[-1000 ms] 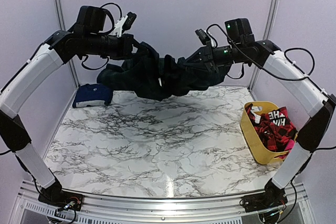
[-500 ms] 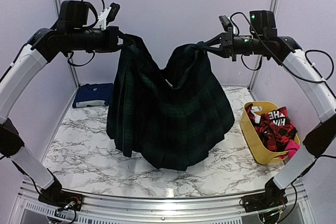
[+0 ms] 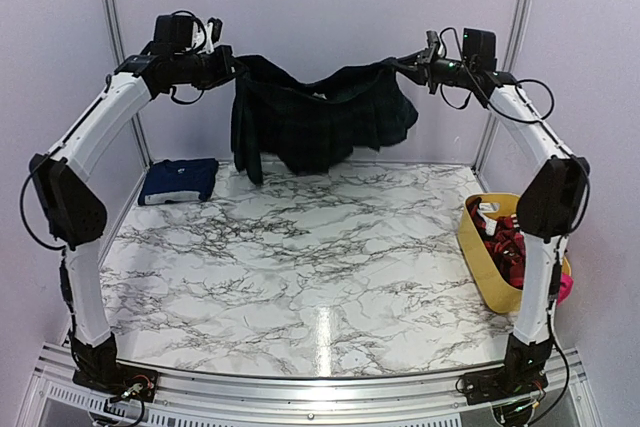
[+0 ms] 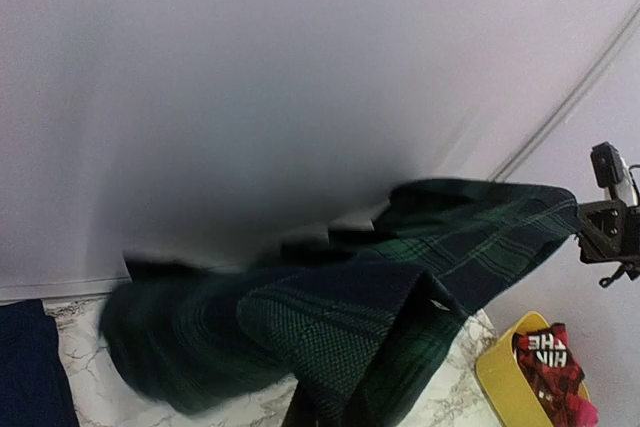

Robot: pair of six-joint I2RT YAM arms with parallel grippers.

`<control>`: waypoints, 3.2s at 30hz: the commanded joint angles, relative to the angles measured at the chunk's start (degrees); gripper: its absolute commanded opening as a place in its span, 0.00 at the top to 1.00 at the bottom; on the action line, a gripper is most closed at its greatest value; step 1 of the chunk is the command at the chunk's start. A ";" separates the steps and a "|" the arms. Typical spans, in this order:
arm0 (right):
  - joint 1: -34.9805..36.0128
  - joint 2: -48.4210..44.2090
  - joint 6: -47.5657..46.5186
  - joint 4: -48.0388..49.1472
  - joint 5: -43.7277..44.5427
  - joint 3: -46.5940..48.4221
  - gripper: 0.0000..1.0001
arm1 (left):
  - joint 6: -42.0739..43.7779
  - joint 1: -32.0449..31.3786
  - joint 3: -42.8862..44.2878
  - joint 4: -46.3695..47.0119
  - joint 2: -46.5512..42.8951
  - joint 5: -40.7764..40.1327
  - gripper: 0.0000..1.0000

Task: Fold and stack the mixed laundry pile
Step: Flatten out the crumpled skirt at the center of the board, then rotate the flattened skirt at the center of the board.

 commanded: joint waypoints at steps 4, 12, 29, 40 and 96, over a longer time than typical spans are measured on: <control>0.07 -25.91 -11.63 6.45 -2.89 -40.73 1.00 | 10.24 -1.84 -37.62 11.45 -23.65 9.01 1.00; 2.73 -35.43 -30.37 -14.93 8.84 -72.03 0.33 | 11.77 -3.40 -82.61 9.60 -41.01 5.57 0.04; 11.74 -13.90 -35.32 -13.82 12.84 -46.76 0.52 | 8.34 -4.60 -59.27 9.31 -18.55 -5.63 0.01; 14.97 -2.64 -34.66 -9.70 15.37 -49.72 0.54 | 10.93 -8.53 -52.83 3.94 -0.16 -8.71 0.48; 21.84 -1.27 -38.03 -19.24 37.60 -37.09 0.48 | 4.28 -37.89 -72.39 4.92 -22.74 -14.24 0.53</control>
